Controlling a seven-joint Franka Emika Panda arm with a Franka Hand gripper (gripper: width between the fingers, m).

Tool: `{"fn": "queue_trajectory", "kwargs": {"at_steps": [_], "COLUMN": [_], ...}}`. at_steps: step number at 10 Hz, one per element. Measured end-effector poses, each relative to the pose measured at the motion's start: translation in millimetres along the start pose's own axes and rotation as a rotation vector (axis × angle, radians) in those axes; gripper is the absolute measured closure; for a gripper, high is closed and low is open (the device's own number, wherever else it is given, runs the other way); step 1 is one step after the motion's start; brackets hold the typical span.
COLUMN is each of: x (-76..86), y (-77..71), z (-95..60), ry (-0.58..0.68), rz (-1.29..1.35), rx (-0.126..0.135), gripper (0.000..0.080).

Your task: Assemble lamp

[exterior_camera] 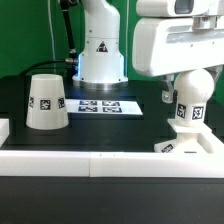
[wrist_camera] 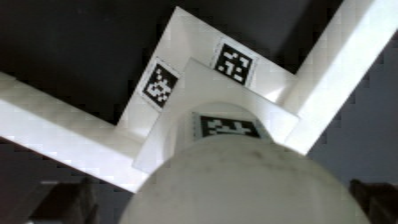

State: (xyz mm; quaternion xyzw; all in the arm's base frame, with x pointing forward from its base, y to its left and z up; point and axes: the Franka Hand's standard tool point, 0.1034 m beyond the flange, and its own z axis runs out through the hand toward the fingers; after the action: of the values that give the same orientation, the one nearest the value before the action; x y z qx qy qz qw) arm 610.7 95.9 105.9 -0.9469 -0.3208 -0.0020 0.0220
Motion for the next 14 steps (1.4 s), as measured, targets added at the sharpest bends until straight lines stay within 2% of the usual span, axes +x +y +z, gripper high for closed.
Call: {"fn": "queue_trajectory", "kwargs": {"at_steps": [2, 4, 5, 9, 12, 14], "x": [2.9, 4.3, 3.4, 8.7, 0.0, -2.4], "y": [-4.3, -10.0, -10.1, -5.0, 6.1, 9.4], "z": [-0.8, -2.5, -4.7, -10.7, -7.5, -6.4], "ry": [-0.015, -0.038, -0.061, -0.076, -0.082, -0.083], "rz": [-0.257, -0.417, -0.481, -0.716, -0.881, -0.841], "rx": [-0.022, -0.028, -0.01, -0.021, -0.01, -0.009], "gripper": [0.01, 0.01, 0.01, 0.01, 0.01, 0.0123]}}
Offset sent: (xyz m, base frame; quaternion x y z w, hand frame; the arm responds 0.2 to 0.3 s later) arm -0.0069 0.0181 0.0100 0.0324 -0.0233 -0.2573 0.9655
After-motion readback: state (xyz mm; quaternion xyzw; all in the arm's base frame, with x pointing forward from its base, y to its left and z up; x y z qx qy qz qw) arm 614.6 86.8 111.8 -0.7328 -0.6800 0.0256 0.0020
